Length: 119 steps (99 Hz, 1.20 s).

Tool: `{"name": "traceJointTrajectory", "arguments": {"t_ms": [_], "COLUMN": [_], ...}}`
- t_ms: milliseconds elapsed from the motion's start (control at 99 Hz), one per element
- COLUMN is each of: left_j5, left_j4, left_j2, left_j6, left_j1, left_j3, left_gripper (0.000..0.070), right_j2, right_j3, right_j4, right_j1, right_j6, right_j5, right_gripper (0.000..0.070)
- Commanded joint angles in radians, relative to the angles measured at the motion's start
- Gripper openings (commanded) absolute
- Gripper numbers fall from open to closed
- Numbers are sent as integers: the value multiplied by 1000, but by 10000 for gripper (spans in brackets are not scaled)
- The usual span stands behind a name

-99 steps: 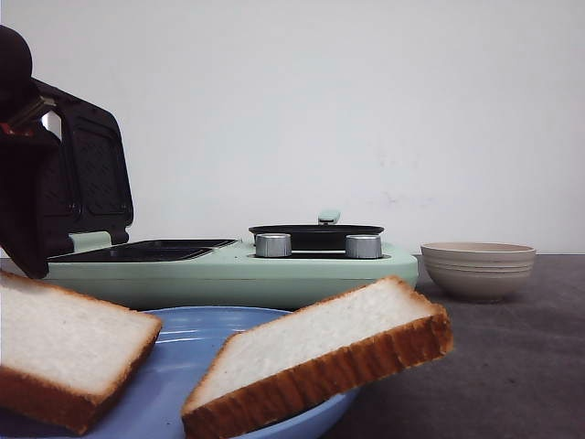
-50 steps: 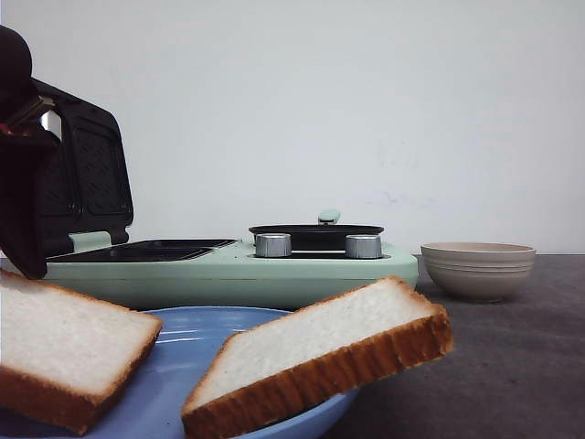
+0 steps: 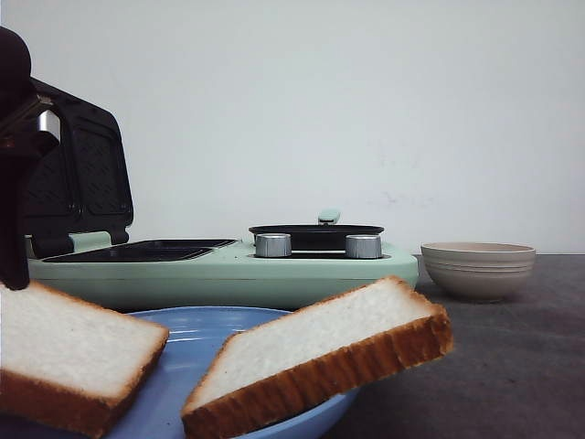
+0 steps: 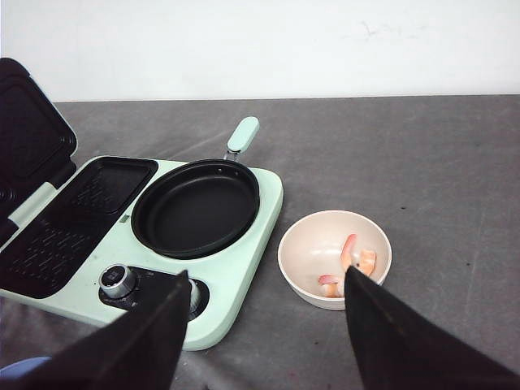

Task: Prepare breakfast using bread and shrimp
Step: 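Grasp the bread slice nearest the left gripper by its crust, then lift the bread slice with the left gripper toward the sandwich press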

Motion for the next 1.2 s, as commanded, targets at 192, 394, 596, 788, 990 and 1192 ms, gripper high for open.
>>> {"name": "traceJointTrajectory", "arguments": {"t_ms": [192,394,596,788,990,1192], "left_j5": [6,17,25,25,24,16], "left_j4": [-6,-9,-10,-11,-8,-8], "left_j2": [13,4,-54,-124,-178,-195], "left_j6": [12,12,11,9,13,17], "left_j1": [-2,-2,-3,-3,-3,-4], "left_j3": [14,21,39,89,157,236], "left_gripper": [4,4,4,4,4,4], "right_j2": [4,4,4,4,4,4], "right_j3": [20,20,20,20,20,20], "right_j4": [3,2,2,2,2,2], "right_j1": [4,4,4,4,4,4], "right_j6": [-11,-11,-11,-11,-11,-11], "right_j5": [-3,-3,-3,-3,-3,-3], "right_gripper": [371,371,371,371,371,371]}}
